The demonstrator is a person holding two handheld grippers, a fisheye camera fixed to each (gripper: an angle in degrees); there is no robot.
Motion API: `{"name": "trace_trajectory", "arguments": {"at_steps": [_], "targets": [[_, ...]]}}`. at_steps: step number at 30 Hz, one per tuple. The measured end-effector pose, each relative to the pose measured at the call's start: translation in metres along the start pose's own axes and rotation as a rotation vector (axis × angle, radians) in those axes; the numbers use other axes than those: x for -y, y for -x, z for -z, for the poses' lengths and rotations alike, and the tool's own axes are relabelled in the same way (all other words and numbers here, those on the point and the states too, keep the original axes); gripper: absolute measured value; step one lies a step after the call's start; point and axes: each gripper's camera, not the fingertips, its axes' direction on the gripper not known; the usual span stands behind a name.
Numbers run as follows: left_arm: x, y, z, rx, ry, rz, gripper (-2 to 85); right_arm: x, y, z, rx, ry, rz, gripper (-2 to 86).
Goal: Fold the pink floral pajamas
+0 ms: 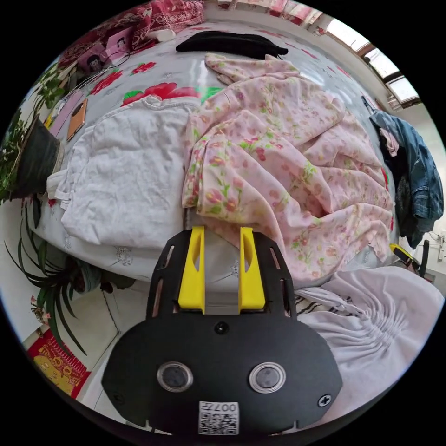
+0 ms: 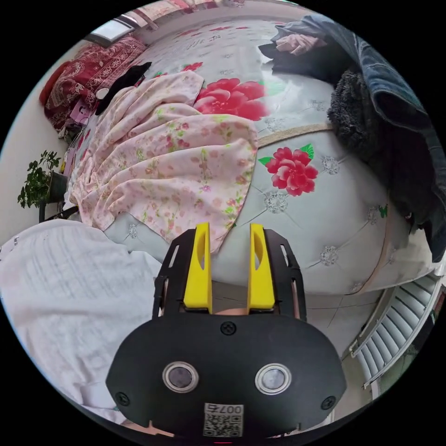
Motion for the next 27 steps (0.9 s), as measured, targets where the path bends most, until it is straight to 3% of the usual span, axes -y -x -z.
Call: {"name": "trace_trajectory", "arguments": {"at_steps": [3, 8, 13, 20, 25, 27], "targets": [[0.006, -0.015, -0.007, 0.034, 0.019, -0.048, 4.3, 0.008, 0.021, -0.011, -0.155, 0.007, 0.017, 8.7], [0.001, -0.012, -0.012, -0.017, 0.072, -0.072, -0.6, 0.007, 0.057, -0.03, -0.189, 0.098, 0.162, 3.6], [-0.034, 0.054, 0.03, -0.316, -0.054, 0.055, -0.9, 0.002, 0.048, -0.025, 0.025, 0.143, 0.175, 0.3], [-0.036, 0.125, 0.054, -0.497, -0.166, 0.127, -1.0, 0.017, -0.007, 0.023, 0.226, 0.004, 0.082, -0.3], [0.118, 0.116, 0.095, -0.587, -0.241, 0.052, -1.0, 0.123, -0.029, 0.062, 0.336, -0.064, 0.008, -0.3], [0.181, 0.104, 0.169, -0.573, -0.372, 0.009, -1.0, 0.195, -0.035, 0.171, 0.405, -0.311, -0.033, -0.3]]}}
